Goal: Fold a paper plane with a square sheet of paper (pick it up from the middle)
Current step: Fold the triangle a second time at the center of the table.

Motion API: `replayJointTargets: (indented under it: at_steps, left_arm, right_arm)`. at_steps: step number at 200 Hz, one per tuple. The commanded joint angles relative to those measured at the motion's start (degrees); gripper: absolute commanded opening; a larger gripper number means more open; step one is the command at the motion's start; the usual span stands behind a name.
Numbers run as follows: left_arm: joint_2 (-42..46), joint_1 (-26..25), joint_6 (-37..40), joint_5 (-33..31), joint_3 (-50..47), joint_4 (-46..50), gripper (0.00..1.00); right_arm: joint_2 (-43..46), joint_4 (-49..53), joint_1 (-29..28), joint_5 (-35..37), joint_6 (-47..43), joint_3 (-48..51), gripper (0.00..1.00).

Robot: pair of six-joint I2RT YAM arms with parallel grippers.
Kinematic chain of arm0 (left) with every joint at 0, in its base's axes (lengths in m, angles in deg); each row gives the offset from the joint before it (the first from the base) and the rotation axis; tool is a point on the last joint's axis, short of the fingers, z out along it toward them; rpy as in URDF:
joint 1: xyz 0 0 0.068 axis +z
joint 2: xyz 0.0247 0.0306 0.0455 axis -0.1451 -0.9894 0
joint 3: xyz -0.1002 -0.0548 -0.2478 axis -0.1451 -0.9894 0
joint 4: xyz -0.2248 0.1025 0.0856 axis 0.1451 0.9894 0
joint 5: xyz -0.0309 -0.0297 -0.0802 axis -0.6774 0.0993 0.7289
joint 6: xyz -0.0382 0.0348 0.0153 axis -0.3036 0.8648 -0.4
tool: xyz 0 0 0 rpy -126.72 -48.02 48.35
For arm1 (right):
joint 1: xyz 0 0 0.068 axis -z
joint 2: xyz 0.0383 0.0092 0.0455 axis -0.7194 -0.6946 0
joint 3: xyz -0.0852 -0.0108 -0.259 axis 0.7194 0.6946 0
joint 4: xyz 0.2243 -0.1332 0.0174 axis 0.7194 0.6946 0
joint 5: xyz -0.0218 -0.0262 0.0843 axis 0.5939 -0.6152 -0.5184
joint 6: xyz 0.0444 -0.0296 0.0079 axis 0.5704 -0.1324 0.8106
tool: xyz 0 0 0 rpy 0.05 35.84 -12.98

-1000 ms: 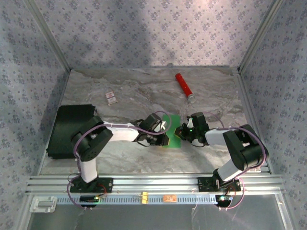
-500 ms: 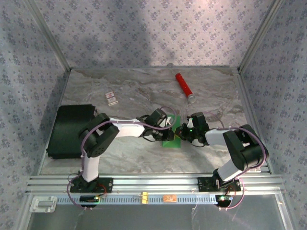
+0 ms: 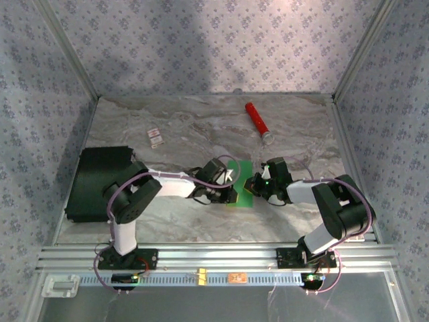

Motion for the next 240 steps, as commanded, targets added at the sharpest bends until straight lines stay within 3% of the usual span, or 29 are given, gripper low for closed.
replayJointTargets:
  at_steps: [1, 49, 106, 147, 240]
  left_arm:
    - [2.5, -0.2, 1.5, 0.0, -2.5, 5.4, 0.13]
    - [5.9, -0.4, 4.5, -2.9, -5.9, 9.6, 0.12]
    - [12.8, 0.7, 0.6, -3.0, -7.5, 3.2, 0.11]
    - [10.3, 3.7, -4.8, -0.2, -6.3, -4.9, 0.10]
    - [3.0, 2.3, -0.4, 1.3, 1.1, 0.3, 0.10]
  right_arm:
    - [-0.8, 5.8, 0.4, 4.2, 0.0, 1.4, 0.01]
    - [-0.8, 6.0, 0.4, 4.0, 0.1, 1.1, 0.01]
    - [-0.3, 6.2, 0.4, 3.4, 0.2, 0.4, 0.01]
    - [0.0, 6.7, 0.4, 3.4, 0.1, 0.1, 0.01]
    - [-0.1, 6.6, 0.4, 3.1, -0.1, -0.2, 0.02]
